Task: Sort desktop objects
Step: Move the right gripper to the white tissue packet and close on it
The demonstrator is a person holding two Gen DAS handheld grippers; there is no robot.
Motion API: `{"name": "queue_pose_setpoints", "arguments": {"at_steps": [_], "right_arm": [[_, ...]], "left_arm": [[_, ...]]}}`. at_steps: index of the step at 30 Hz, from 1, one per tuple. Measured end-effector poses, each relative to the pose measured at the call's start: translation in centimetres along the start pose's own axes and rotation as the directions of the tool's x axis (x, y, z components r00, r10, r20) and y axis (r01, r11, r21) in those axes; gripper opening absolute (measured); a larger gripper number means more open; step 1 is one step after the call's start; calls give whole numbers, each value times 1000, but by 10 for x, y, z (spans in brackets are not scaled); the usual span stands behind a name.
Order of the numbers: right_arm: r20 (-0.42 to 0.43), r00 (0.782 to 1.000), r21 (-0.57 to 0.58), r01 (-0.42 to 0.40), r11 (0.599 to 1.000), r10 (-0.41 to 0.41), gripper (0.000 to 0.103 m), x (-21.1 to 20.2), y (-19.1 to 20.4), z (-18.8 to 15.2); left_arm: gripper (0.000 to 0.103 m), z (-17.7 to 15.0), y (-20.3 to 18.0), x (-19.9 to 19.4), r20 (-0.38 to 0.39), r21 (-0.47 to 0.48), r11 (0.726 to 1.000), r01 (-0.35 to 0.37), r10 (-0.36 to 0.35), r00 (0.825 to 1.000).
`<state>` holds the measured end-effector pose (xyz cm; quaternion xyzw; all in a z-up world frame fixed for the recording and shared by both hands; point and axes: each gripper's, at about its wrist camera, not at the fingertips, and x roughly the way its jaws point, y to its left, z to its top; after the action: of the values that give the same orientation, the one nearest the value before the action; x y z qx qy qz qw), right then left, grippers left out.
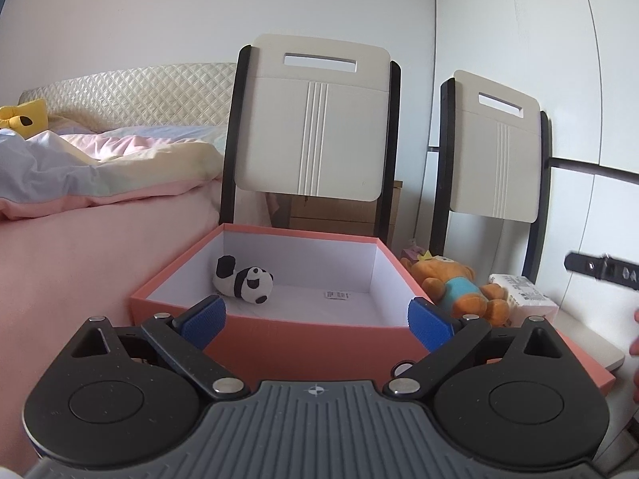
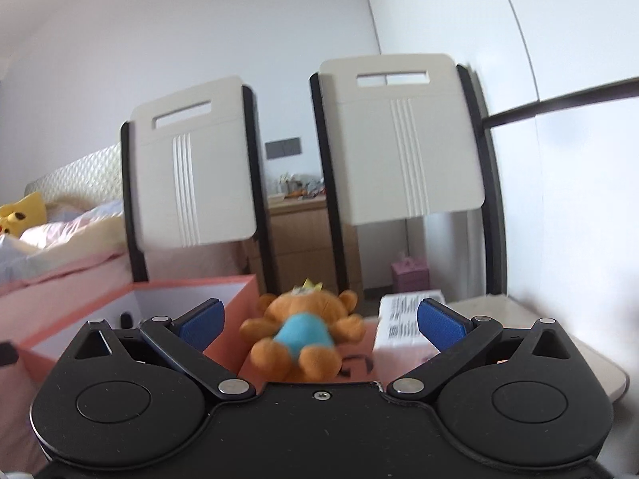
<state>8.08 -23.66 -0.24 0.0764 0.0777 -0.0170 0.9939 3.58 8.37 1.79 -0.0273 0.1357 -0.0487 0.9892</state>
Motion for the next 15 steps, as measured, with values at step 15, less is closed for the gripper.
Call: {"name": "queue_pose_setpoints", "arguments": {"at_steps": [15], "right_arm": [[-57,983,-12,173,985,-174,103,106,-55,15]], "left_arm": [[99,0,2,-3,-6,-26,1000,-5,5,1000]]}}
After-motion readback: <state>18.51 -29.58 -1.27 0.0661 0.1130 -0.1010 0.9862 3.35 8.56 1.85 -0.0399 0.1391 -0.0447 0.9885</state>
